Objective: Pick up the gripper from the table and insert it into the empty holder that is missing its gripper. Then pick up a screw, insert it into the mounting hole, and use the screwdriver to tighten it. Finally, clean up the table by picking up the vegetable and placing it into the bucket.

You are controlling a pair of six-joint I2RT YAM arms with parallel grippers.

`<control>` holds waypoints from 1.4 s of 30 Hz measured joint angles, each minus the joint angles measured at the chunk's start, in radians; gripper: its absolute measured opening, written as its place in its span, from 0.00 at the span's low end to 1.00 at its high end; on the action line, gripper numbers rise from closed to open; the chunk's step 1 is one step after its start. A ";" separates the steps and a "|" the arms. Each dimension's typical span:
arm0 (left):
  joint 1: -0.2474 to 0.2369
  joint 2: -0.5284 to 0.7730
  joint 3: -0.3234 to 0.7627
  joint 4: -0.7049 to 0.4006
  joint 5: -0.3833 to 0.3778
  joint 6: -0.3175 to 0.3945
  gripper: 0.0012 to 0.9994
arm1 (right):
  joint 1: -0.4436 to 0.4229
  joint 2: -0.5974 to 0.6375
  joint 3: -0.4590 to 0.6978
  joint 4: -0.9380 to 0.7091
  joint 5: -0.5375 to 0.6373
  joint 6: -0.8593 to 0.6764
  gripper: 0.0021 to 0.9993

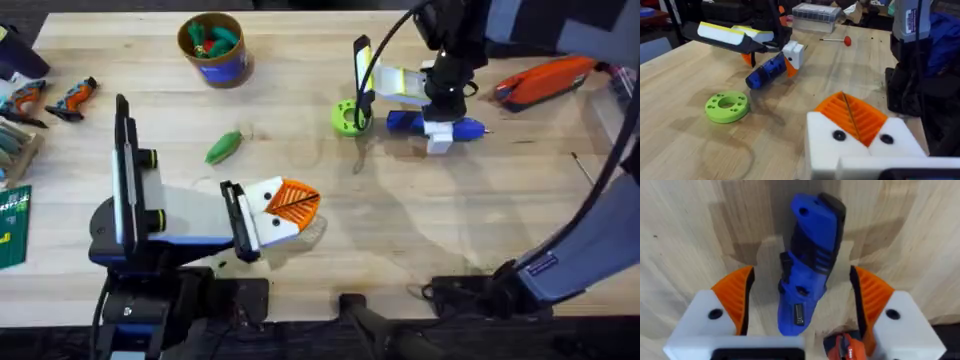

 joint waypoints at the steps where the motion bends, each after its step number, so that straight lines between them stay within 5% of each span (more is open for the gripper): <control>1: 0.000 0.000 0.000 0.000 0.000 0.000 0.01 | 0.000 -0.001 0.000 -0.001 0.001 0.010 0.99; 2: 0.000 0.000 0.000 0.000 0.000 0.006 0.06 | 0.006 -0.016 0.000 -0.002 0.004 0.050 0.99; 7: 0.000 0.000 0.000 0.000 -0.001 0.004 0.87 | 0.037 -0.134 0.000 0.004 0.004 0.183 0.99; 9: 0.000 0.000 0.000 0.000 0.000 0.003 0.98 | 0.053 -0.191 0.001 0.010 0.004 0.265 0.99; 16: 0.000 0.000 0.000 0.012 -0.018 -0.005 0.99 | 0.096 -0.343 0.034 0.005 0.004 0.691 0.99; 23: 0.022 0.000 0.013 0.058 -0.136 -0.155 0.99 | 0.102 -0.485 0.059 -0.028 0.004 1.053 0.99; 28: 0.077 0.009 0.149 0.038 -0.238 -0.161 0.99 | 0.102 -0.643 0.061 -0.033 0.004 1.239 0.99; 34: 0.160 0.168 0.411 -0.216 -0.351 -0.056 0.99 | 0.102 -0.799 0.067 -0.121 0.003 1.352 0.99; 42: 0.205 0.544 0.835 -0.727 -0.549 0.229 0.99 | 0.102 -0.934 -0.123 -0.076 0.000 1.465 0.99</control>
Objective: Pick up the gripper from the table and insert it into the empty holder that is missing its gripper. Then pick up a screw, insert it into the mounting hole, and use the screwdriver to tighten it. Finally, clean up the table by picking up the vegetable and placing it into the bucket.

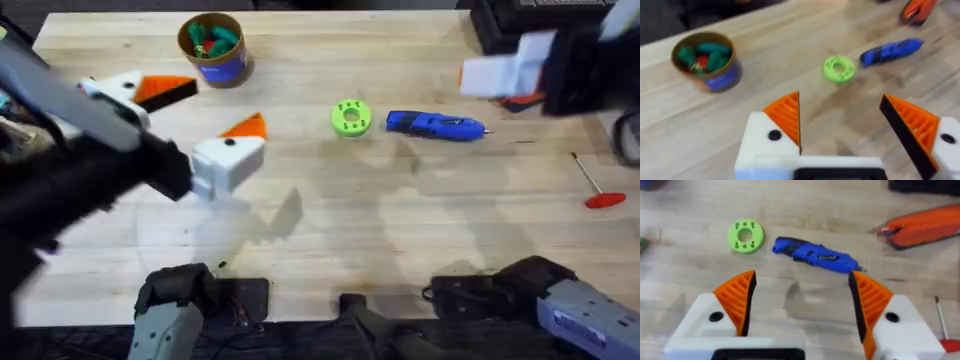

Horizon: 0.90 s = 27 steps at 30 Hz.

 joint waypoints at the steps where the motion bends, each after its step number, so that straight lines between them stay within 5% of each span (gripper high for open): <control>1: 0.000 0.046 0.050 -0.057 -0.034 0.035 0.99 | 0.000 -0.019 -0.041 0.012 0.000 0.014 0.99; 9: 0.000 0.292 0.248 -0.246 -0.278 0.172 0.99 | 0.000 -0.106 -0.247 0.044 0.000 0.076 0.99; 27: 0.000 0.402 0.254 -0.304 -0.498 0.251 0.99 | 0.000 -0.106 -0.263 0.044 0.000 0.088 0.99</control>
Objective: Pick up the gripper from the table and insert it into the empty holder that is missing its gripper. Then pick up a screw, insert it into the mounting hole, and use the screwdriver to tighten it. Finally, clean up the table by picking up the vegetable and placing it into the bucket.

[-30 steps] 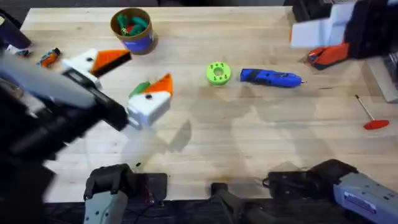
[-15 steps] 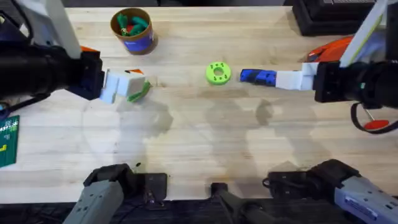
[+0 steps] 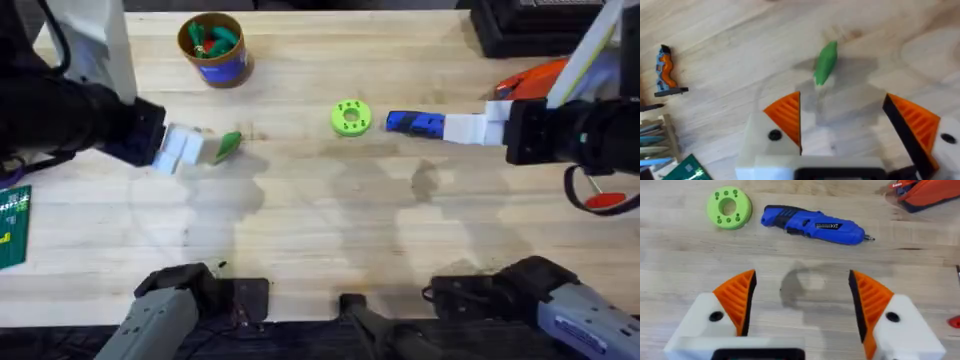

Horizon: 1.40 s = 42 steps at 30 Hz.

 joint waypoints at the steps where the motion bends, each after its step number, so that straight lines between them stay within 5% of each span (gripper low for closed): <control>1: 0.000 0.008 0.000 -0.012 -0.011 0.027 0.99 | 0.000 0.000 0.000 0.000 0.000 0.000 0.99; 7: 0.000 0.150 0.000 -0.014 -0.061 0.174 0.99 | 0.000 0.000 0.000 0.000 0.000 0.000 0.99; 15: 0.019 0.417 -0.002 0.073 -0.037 0.324 0.99 | 0.000 0.000 0.000 -0.002 0.000 0.000 0.99; 29: 0.017 0.645 -0.002 0.173 -0.023 0.359 0.99 | 0.000 0.000 0.000 -0.001 0.000 0.000 0.99; 42: -0.098 0.728 -0.002 0.206 -0.087 0.349 0.99 | 0.000 0.000 0.000 -0.001 0.000 0.000 0.99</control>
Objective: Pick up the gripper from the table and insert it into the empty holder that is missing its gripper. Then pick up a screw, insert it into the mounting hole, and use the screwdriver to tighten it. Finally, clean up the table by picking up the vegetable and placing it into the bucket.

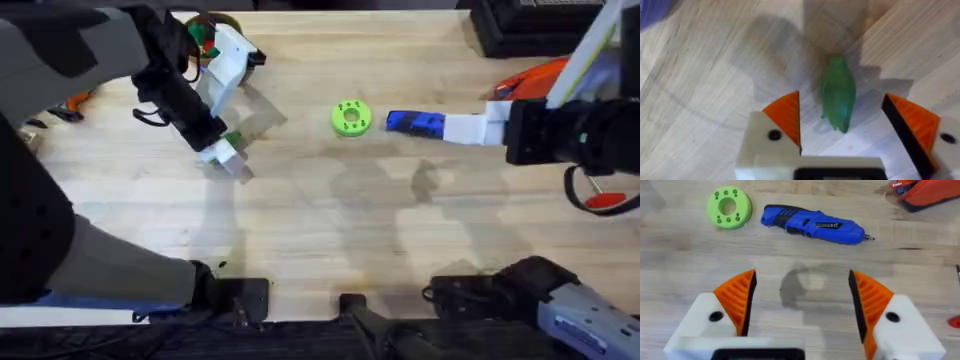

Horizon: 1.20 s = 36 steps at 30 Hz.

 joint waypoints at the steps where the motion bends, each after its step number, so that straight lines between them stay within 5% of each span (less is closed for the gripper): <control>1: 0.001 0.000 0.000 0.000 0.000 0.000 0.99 | 0.000 0.000 0.000 0.000 0.000 0.000 0.99; 36: -0.003 0.007 -0.032 0.033 -0.001 -0.026 0.99 | 0.000 0.000 0.000 0.000 0.000 0.000 0.99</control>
